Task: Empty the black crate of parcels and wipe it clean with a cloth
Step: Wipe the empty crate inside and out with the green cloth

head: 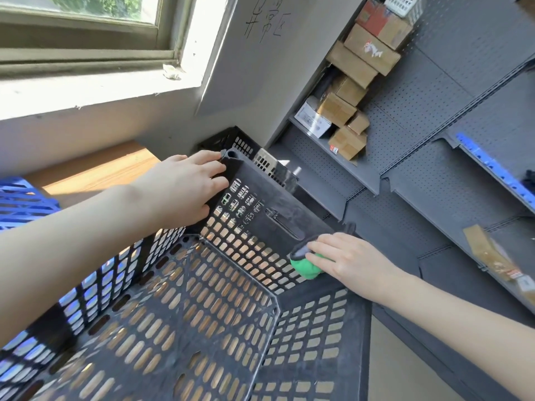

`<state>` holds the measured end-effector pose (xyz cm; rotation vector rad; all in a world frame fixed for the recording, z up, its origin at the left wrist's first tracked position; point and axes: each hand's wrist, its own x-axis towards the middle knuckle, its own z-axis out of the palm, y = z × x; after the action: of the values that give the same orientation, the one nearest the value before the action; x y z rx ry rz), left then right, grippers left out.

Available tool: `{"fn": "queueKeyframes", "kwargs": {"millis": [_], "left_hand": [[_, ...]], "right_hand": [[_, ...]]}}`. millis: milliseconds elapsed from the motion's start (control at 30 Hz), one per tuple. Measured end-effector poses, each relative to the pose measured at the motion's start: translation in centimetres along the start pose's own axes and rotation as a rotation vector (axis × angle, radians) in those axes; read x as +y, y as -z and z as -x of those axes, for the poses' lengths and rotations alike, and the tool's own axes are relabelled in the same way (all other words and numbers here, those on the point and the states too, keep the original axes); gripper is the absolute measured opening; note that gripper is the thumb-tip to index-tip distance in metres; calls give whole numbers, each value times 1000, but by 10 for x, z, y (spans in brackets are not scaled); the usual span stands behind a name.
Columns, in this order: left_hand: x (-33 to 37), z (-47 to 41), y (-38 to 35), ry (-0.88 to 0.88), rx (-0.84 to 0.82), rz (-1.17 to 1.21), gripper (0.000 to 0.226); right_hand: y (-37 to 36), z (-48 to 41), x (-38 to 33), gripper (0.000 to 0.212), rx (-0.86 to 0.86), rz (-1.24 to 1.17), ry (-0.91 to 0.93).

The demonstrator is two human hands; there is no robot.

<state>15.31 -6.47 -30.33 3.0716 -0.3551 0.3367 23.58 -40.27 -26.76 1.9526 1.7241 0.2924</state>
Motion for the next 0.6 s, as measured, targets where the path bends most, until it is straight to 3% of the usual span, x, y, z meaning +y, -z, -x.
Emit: {"fn": "queueKeyframes", "kwargs": {"millis": [200,367,600], "left_hand": [[-2,-2,-6,-9,25,-7,50],[-9,0,-13,-75,156,-26,40],[-8,0,-12,-49,126,-20,43]], "right_hand": [[-6,-64,5,21,164,18,8],[5,-138,13,25,324,61,-42],[6,-124,16,23,283,83,-54]]}}
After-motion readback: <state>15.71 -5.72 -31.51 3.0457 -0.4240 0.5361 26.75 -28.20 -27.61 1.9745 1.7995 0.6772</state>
